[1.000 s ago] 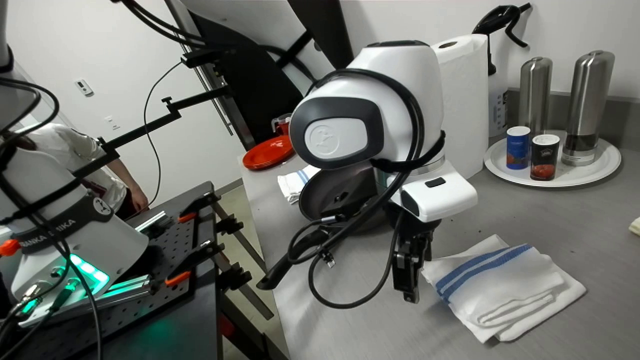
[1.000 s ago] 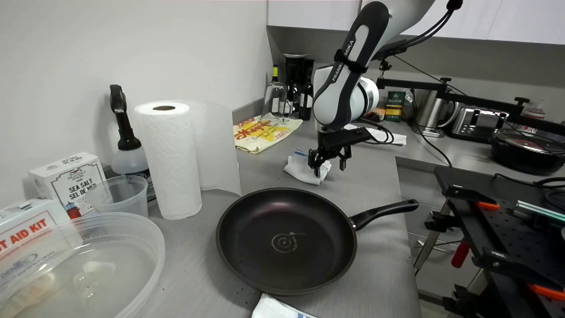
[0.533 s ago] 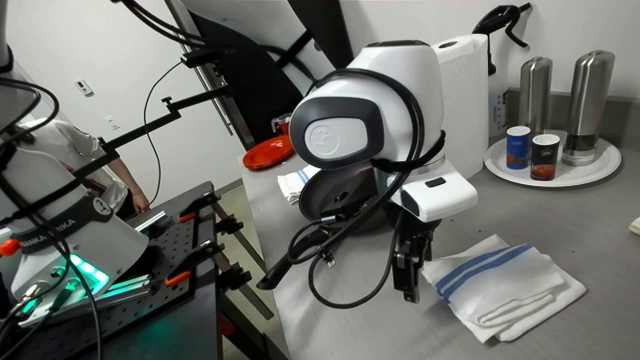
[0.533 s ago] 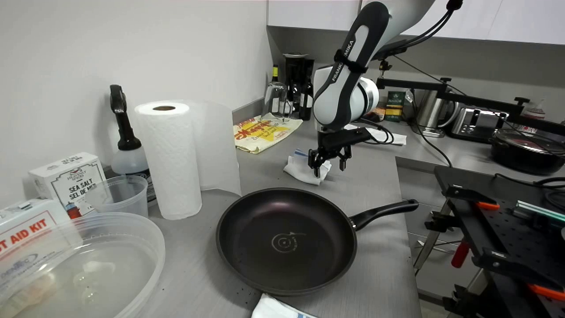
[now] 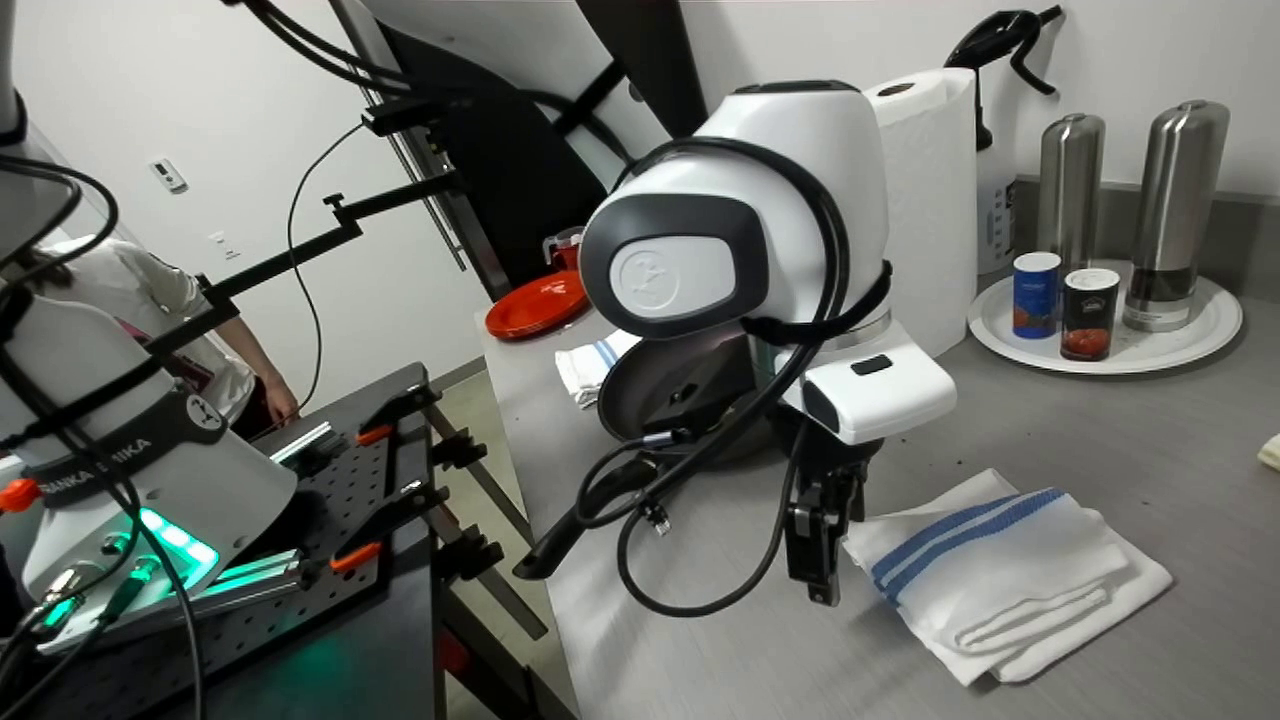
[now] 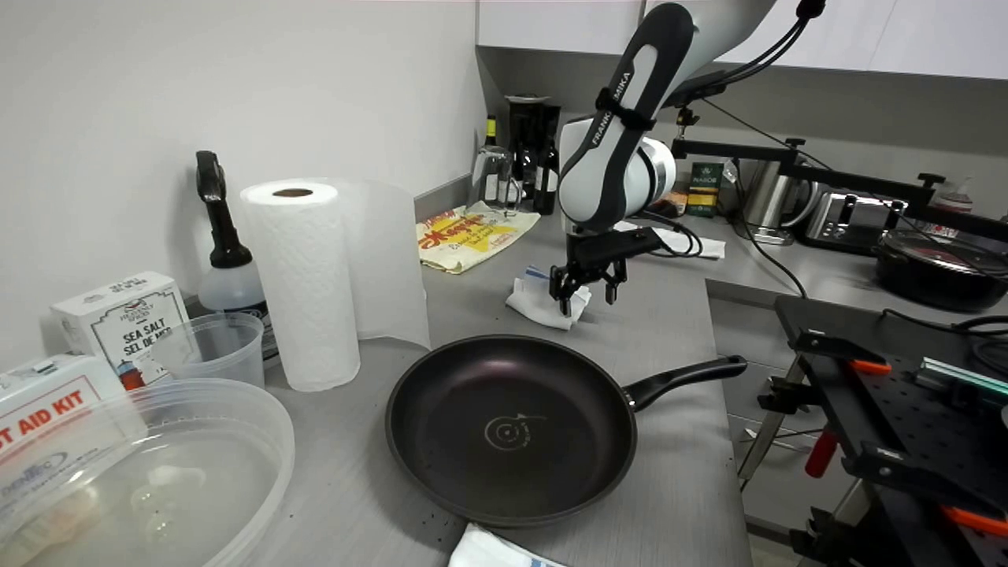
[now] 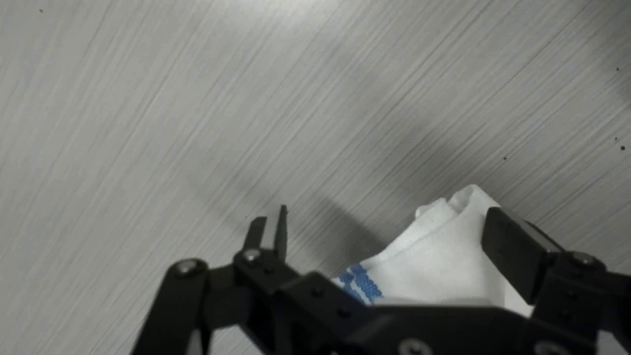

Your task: Wipe the pan with the white towel

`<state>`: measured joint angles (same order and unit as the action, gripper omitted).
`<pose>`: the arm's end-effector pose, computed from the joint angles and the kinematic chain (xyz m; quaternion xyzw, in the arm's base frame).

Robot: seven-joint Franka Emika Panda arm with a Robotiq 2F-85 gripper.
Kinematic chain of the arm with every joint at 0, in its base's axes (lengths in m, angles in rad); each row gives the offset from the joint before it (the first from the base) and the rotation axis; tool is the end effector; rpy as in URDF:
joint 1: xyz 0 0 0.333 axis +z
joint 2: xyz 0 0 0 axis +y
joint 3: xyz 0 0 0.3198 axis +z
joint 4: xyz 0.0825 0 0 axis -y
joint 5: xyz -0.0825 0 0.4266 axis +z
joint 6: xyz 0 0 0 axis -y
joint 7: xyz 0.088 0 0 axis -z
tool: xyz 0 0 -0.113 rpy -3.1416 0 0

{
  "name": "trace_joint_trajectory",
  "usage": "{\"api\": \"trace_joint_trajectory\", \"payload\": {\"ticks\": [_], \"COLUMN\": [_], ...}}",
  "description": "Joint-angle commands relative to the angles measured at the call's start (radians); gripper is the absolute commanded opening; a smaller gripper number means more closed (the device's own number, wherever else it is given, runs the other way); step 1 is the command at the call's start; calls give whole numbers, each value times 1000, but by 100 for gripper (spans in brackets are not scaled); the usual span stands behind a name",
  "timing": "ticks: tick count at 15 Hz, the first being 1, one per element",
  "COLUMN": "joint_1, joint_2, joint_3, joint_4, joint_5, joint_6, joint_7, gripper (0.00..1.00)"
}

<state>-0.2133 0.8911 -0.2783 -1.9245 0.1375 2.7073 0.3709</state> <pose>0.5219 -0.3010 -0.0093 0.8972 -0.4325 -0.0381 0.0808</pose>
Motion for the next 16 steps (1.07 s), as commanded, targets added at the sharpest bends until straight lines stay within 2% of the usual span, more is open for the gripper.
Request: {"api": "trace_joint_trajectory", "payload": {"ticks": [1, 6, 16], "joint_1": [-10, -17, -32], "joint_2": [24, 68, 190], "joint_3": [20, 38, 27], "joint_4": [25, 98, 231], "joint_5": [37, 73, 101], "joint_6": [51, 86, 166], "joint_7": [-10, -3, 5], "gripper": [100, 100, 100]}}
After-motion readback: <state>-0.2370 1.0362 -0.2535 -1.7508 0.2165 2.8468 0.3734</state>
